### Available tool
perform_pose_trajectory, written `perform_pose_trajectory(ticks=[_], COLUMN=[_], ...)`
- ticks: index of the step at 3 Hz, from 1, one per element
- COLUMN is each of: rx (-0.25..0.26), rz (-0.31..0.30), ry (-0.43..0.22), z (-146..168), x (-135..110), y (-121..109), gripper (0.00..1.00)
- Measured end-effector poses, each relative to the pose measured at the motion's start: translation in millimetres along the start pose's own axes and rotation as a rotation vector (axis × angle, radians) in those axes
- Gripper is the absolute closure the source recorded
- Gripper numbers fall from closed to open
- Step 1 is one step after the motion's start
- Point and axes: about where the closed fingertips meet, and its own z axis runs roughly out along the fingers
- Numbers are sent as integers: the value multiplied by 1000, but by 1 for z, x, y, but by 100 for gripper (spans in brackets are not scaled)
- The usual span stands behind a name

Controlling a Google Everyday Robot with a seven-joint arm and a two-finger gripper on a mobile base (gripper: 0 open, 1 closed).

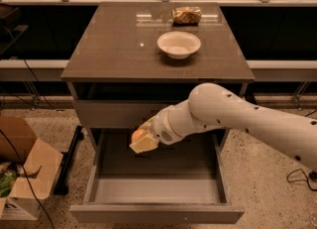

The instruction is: Place orange into middle drawer

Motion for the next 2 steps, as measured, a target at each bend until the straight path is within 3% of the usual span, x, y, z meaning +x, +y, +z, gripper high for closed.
perform_pose_trajectory(ticks=[1,2], rx=[39,86], rz=[-22,-4], ry=[64,144], z=[8,30], x=[0,29], y=[-8,-22], gripper=[100,100])
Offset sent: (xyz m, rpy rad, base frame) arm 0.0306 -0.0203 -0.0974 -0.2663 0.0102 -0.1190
